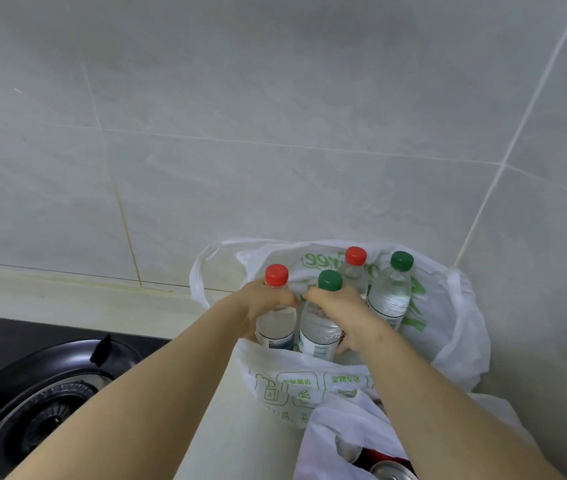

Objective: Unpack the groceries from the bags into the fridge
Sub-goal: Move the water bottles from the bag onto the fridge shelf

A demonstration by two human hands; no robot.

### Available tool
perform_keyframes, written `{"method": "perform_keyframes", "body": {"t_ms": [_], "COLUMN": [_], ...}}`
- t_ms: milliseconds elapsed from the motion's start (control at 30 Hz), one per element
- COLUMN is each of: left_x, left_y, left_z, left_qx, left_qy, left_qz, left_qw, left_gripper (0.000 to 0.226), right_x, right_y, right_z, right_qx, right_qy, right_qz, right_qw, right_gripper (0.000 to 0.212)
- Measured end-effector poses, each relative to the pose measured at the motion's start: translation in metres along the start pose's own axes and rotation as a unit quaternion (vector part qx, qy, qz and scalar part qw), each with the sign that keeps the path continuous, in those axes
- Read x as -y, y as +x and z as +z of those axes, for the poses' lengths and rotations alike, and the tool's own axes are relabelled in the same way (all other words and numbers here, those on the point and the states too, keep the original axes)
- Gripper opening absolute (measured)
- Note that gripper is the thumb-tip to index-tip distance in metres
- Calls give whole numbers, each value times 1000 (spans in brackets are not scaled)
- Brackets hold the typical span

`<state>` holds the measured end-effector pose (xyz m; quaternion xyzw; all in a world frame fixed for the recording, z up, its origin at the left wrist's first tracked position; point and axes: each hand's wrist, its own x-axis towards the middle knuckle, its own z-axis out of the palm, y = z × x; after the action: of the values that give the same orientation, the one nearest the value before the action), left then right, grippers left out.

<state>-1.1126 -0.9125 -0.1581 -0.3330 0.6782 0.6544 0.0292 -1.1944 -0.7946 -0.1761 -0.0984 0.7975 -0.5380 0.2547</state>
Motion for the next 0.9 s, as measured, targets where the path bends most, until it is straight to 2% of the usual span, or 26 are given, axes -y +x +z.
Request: {"method": "perform_keyframes", "body": {"t_ms": [67, 167, 300, 400, 567, 767, 900], "left_x": [-1, 2, 8, 13, 23, 32, 31], "left_y": [1, 3, 0, -4, -20, -39, -58], "left_z": [3, 5, 3, 0, 2, -3, -8], "left_qx": [4, -1, -15, -9, -26, -62, -66], "left_qy": [2, -18, -49, -48, -69, -139, -181], "left_qz": [-7, 2, 22, 22, 55, 79, 112], "left_qw": [1000, 1000, 998, 999, 996, 985, 975], "left_gripper": [14, 15, 14, 23, 23, 21, 22], "right_x": [-1, -2, -3, -4, -7, -13, -10], "right_y": [-3, -4, -11, -20, -36, -53, -67], "right_z": [-4, -7, -5, -4, 2, 13, 10], "right_qx": [37, 62, 63, 52, 7, -85, -95], "right_qy": [3, 8, 32, 52, 88, 131, 160], "right_qz": [40, 38, 29, 33, 4, -42, -46], "right_qw": [998, 997, 997, 997, 996, 987, 981], "right_gripper": [32, 42, 39, 32, 12, 9, 10]}}
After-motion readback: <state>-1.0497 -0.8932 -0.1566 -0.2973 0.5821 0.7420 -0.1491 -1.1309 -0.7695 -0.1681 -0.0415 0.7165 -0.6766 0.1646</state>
